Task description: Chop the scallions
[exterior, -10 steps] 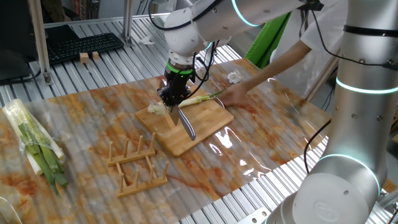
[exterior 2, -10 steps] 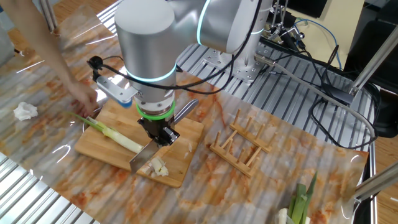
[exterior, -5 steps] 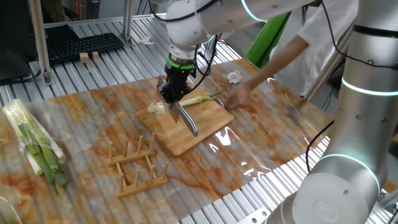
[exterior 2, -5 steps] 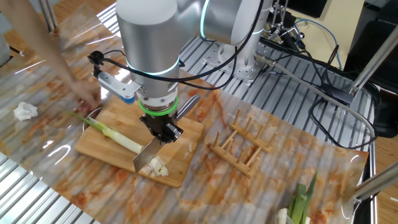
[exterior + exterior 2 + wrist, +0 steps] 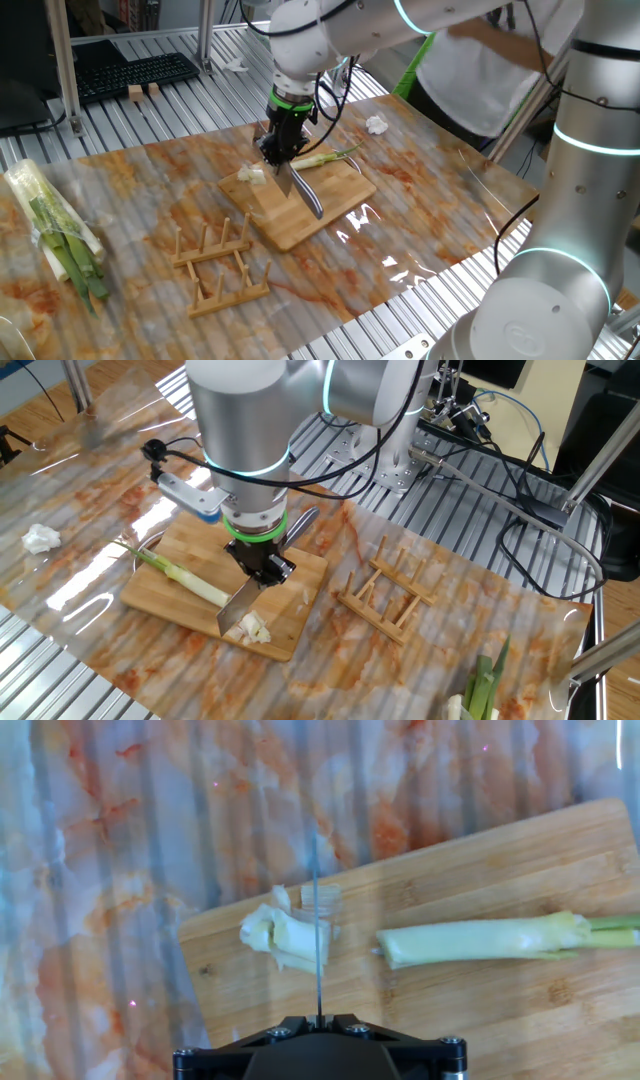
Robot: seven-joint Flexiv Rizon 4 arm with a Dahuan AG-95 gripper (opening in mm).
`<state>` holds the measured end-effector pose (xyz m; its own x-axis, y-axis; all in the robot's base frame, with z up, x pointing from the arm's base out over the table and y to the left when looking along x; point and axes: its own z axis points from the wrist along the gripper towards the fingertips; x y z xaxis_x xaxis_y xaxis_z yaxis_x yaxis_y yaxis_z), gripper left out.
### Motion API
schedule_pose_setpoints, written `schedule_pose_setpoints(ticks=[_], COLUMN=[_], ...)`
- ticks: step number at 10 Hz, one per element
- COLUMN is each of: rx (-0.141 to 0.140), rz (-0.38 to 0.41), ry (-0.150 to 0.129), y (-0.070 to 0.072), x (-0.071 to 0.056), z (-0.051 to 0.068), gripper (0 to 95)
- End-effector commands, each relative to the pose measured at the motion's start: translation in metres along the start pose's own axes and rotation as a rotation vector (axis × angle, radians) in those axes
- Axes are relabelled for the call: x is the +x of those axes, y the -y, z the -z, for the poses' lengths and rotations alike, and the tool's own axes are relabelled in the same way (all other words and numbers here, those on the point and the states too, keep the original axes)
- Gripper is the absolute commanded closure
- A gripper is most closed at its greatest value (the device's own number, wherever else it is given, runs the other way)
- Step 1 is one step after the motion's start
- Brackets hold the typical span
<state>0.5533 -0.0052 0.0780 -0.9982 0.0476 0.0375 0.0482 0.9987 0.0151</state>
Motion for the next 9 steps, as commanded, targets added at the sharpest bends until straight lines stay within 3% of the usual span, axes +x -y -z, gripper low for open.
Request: schedule_pose_setpoints(ticks=[1, 9], rx=[-0.001, 0.004], rz=[0.015, 0.053], ry=[-0.004, 0.007], y=[0.0023, 0.0105], x=[0.0029, 0.0006], z=[0.0012, 0.0006], gripper=[95.0, 95.0])
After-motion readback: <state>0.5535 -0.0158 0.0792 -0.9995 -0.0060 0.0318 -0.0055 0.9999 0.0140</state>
